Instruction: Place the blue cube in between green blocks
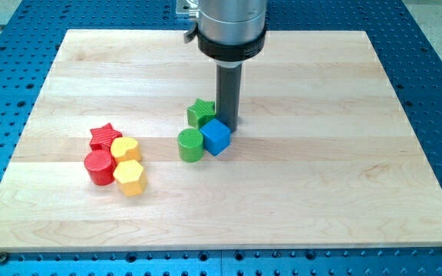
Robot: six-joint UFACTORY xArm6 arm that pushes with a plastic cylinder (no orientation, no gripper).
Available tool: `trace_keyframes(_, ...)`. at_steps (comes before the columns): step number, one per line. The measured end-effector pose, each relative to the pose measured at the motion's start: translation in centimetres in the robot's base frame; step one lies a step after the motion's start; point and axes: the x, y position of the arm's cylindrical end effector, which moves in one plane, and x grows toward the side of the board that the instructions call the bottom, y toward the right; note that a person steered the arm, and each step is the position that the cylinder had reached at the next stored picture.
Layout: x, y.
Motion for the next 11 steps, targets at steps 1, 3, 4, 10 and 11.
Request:
trace_keyframes(1, 0.2, -0.9)
trace_keyframes(3, 4.3, 3.3)
trace_keyframes(4, 5.2, 5.6)
trace_keyframes(10, 4.0, -3.9)
trace_keyframes(11, 4.0, -4.9)
